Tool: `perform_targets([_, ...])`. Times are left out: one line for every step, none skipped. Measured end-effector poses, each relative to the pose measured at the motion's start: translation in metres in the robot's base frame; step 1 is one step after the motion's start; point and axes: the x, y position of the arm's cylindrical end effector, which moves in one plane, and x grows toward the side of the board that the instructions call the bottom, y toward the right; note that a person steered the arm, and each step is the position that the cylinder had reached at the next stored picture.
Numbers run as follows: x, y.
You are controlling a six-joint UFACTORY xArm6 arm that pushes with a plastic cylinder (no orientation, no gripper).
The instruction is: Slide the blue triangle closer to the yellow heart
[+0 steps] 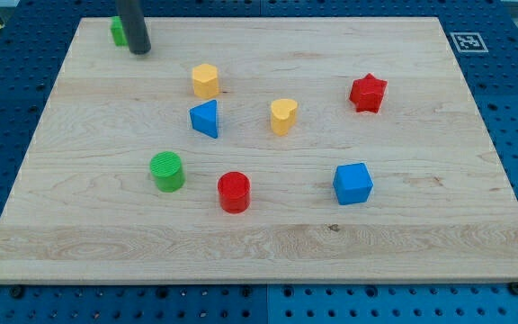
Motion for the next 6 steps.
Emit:
perform_targets([0.059,0.000])
perform_targets([0.111,0.000])
perform_targets([0.118,0.000])
perform_targets([0.118,0.000])
perform_targets([0.119,0.025])
perform_targets([0.129,0.082])
